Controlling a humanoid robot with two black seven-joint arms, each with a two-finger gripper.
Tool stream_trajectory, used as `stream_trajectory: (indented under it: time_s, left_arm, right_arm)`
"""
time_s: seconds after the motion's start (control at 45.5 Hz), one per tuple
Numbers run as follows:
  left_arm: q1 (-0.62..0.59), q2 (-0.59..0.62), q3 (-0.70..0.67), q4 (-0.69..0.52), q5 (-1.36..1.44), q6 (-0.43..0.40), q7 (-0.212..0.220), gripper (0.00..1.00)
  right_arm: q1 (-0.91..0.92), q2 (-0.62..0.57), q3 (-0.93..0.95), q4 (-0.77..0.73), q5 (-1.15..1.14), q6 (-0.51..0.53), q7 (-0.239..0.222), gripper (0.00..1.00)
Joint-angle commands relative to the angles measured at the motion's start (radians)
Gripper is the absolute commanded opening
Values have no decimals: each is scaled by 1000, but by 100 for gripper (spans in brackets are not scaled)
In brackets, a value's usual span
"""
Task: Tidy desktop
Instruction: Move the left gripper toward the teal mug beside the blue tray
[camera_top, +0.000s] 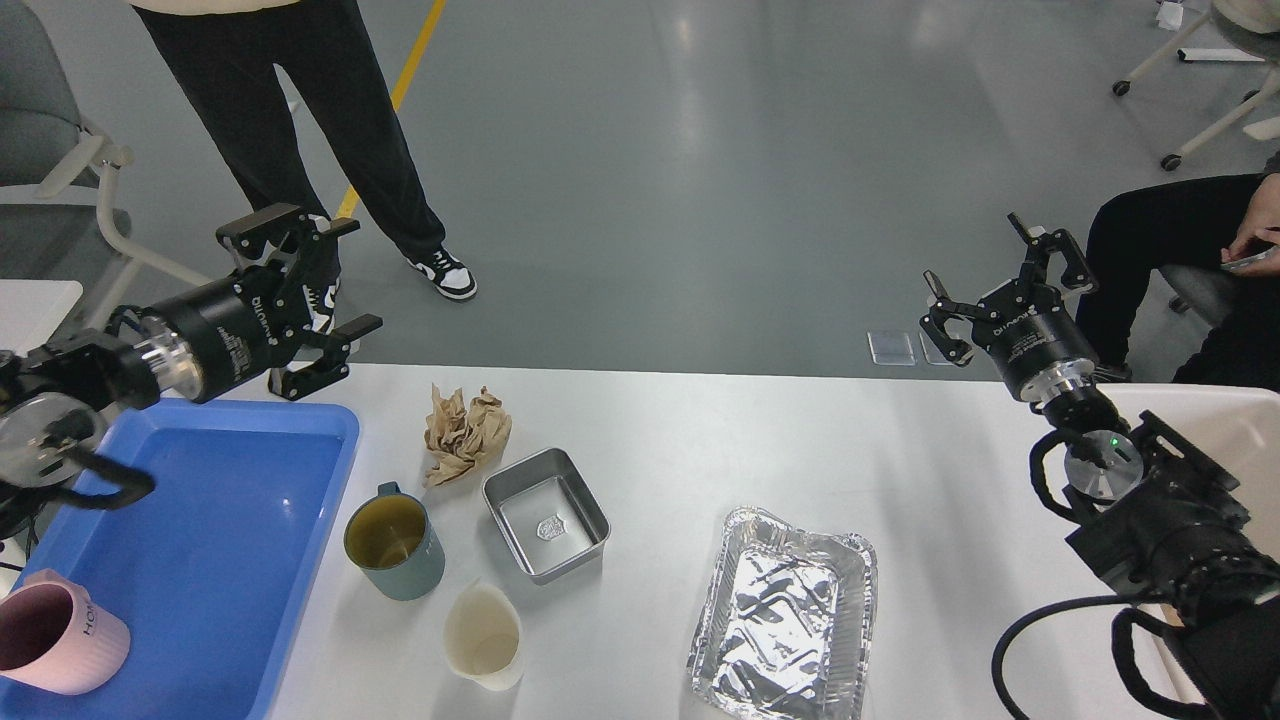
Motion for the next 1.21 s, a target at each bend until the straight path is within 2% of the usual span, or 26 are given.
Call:
stream_trajectory:
  time_s: [0.0,0.286,0.396,0.462,0.945,1.099,1.187]
  left_arm:
    - [96,250,19,-196,32,-15,1,95]
    - [111,629,55,-256,34,-263,-8,95]
    - [110,709,48,-258,34,-346,-10,95]
    - [110,727,59,-258,35,-366,-13,95]
    - [114,706,65,-255,103,-353,-13,95]
    - [114,605,117,-255,233,-259,-2,95]
    - [116,511,132,-245,293,-184,23,94]
  right_arm:
    - [-4,13,0,0,-1,0,0,100]
    - [-1,18,-2,0,-12,0,-2,100]
    - [-1,18,-2,0,-14,0,0,100]
    - [-1,20,-4,0,-14,0,-1,100]
    - [2,24,-4,1,-14,0,-1,100]
    - [-1,24,-4,35,-14,-2,-2,100]
    - [-4,24,-4,41,-15,-2,-2,100]
